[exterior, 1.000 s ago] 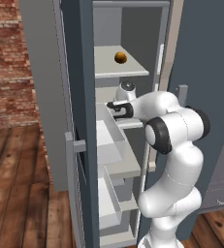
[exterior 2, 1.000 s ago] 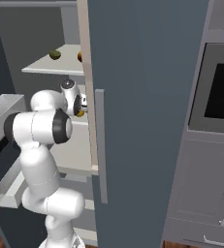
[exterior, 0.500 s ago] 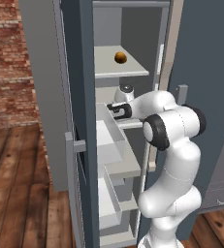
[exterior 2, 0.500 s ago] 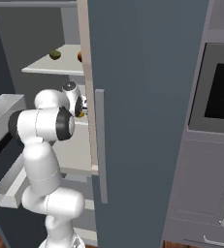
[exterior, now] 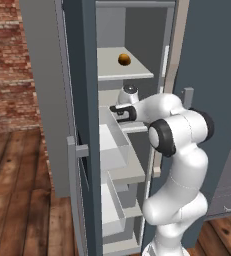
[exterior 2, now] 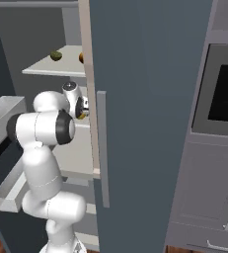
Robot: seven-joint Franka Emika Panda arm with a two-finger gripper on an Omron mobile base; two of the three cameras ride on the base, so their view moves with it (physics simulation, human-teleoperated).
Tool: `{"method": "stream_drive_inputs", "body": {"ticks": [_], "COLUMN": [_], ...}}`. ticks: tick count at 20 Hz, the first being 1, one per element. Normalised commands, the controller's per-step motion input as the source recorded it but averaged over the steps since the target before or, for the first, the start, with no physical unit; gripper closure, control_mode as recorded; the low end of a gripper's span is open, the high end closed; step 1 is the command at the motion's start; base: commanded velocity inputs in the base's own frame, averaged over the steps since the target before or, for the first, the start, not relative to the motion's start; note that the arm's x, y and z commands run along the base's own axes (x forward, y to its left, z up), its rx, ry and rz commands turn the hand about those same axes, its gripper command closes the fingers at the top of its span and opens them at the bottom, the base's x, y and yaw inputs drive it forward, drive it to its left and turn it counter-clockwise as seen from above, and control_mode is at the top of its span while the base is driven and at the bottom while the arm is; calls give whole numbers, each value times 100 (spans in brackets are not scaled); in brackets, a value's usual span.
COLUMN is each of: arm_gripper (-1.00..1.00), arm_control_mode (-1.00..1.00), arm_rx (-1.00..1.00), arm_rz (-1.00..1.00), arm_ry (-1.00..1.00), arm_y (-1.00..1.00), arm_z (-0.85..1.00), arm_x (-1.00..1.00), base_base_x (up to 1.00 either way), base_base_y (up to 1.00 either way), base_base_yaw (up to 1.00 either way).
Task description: Take the mango, orange, and kiwi from the freezer and place them in the bowl on the counter.
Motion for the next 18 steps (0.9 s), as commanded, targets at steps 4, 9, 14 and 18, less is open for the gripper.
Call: {"method": "stream_drive_inputs", "body": {"ticks": [4,9,14,18], "arm_gripper": [100,100,100,100], "arm_control_mode": [-100,-100,-100,-100], "arm_rx": [2,2,2,0], "arm_rz": [-6,-11,-14,-4], "arm_ry": [-3,-18,-16,-4], "arm_y": [-3,-5,0,0], "arm_z": [0,21,94,100], "arm_x": [-89,-100,-88,-64], "base_base_x": [0,0,0,0], "base_base_y": [0,0,0,0], "base_base_yaw": [0,0,0,0]}}
